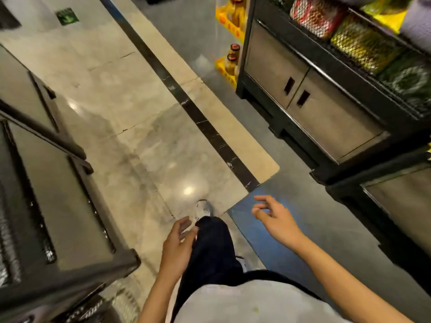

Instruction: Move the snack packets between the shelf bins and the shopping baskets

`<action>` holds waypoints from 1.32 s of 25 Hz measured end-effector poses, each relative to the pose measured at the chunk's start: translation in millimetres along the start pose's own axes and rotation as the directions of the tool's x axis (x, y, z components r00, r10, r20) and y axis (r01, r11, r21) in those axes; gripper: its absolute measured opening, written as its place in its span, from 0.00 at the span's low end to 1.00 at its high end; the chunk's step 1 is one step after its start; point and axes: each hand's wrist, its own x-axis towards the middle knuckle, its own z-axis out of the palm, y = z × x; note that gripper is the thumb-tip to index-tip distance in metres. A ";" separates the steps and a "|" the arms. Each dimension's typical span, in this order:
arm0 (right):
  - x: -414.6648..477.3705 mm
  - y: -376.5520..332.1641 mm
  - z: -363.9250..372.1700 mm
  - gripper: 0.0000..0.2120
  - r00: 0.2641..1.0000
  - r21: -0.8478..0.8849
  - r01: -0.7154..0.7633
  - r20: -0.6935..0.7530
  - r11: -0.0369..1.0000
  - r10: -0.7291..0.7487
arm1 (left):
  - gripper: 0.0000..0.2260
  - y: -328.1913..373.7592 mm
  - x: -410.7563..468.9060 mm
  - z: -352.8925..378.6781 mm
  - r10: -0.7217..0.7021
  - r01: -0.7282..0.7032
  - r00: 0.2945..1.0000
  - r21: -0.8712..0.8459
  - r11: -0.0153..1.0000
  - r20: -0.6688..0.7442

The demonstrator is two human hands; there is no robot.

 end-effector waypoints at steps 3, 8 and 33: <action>62.8 -29.8 -11.4 0.11 0.999 0.084 -0.018 -0.044 0.996 0.022 | 0.14 45.0 76.7 2.3 0.052 -0.053 0.998 0.028 0.998 0.036; 125.4 -68.5 -44.0 0.13 0.963 0.238 -0.082 -0.230 0.968 0.139 | 0.14 167.9 192.9 25.0 0.158 -0.213 0.948 0.182 0.960 0.275; 242.1 -162.1 -529.0 0.14 0.087 -0.081 0.384 -0.988 0.920 -0.124 | 0.12 647.6 341.3 450.7 0.764 -0.805 0.152 -0.371 0.464 0.627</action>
